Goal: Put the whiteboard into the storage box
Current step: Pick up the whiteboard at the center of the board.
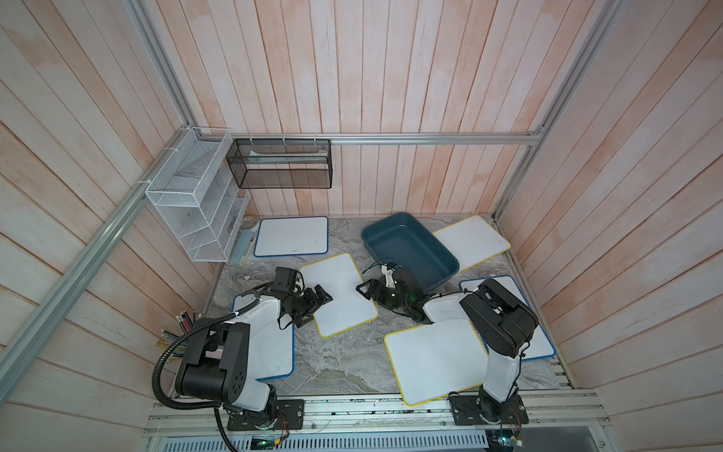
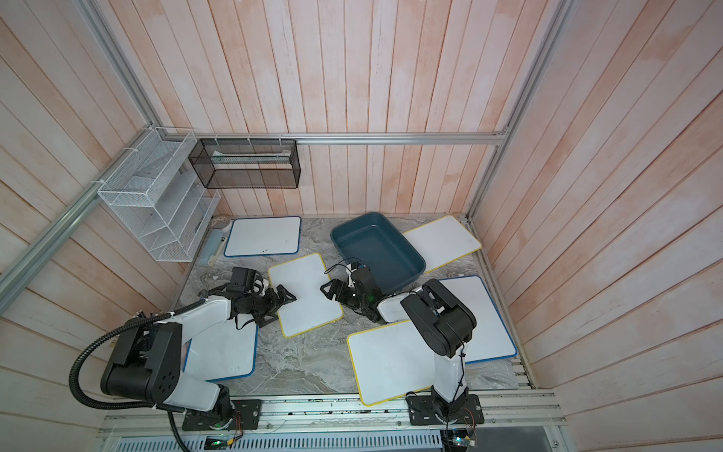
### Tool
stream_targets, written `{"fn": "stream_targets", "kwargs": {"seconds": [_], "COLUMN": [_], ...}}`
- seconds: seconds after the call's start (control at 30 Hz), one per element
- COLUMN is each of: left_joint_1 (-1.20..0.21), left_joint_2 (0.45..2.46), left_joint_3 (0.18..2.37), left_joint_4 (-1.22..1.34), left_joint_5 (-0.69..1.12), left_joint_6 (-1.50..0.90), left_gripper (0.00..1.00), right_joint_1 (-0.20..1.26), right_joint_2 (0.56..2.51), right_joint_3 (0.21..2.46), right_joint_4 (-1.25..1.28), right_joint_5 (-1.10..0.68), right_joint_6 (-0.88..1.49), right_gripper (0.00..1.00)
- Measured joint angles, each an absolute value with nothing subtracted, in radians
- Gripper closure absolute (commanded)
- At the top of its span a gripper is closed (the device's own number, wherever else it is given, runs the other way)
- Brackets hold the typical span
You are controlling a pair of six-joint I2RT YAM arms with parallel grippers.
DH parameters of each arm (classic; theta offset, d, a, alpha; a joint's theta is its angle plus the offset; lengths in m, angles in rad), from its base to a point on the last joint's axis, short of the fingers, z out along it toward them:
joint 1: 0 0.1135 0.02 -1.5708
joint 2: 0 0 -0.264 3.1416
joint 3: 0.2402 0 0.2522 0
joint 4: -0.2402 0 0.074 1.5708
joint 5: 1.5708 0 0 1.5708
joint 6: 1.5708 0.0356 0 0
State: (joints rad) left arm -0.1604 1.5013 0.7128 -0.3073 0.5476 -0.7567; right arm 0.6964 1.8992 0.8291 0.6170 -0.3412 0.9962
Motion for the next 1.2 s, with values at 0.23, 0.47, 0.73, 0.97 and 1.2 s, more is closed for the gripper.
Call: {"fn": "stream_targets", "kwargs": {"seconds": [0.23, 0.47, 0.73, 0.97, 1.2], "left_joint_1": [-0.162, -0.163, -0.162, -0.159, -0.152], "left_joint_2": [1.502, 1.517, 1.512, 1.501, 1.474], "left_joint_3": [0.727, 0.785, 0.847, 0.847, 0.847], "left_joint_4": [-0.363, -0.43, -0.443, -0.425, -0.361], "left_joint_5": [0.57, 0.569, 0.554, 0.552, 0.549], "left_joint_6": [-0.771, -0.771, -0.76, -0.765, -0.791], "left_gripper": [0.0, 0.0, 0.0, 0.0, 0.0], "right_joint_1": [0.696, 0.694, 0.68, 0.674, 0.656], "right_joint_2": [1.905, 1.906, 1.906, 1.914, 1.951], "right_joint_3": [0.829, 0.828, 0.81, 0.781, 0.778], "right_joint_4": [0.632, 0.636, 0.67, 0.741, 0.827], "right_joint_5": [-0.344, -0.349, -0.349, -0.354, -0.364], "right_joint_6": [1.001, 1.003, 1.006, 1.048, 1.082], "right_gripper": [0.08, 0.08, 0.08, 0.09, 0.09]}}
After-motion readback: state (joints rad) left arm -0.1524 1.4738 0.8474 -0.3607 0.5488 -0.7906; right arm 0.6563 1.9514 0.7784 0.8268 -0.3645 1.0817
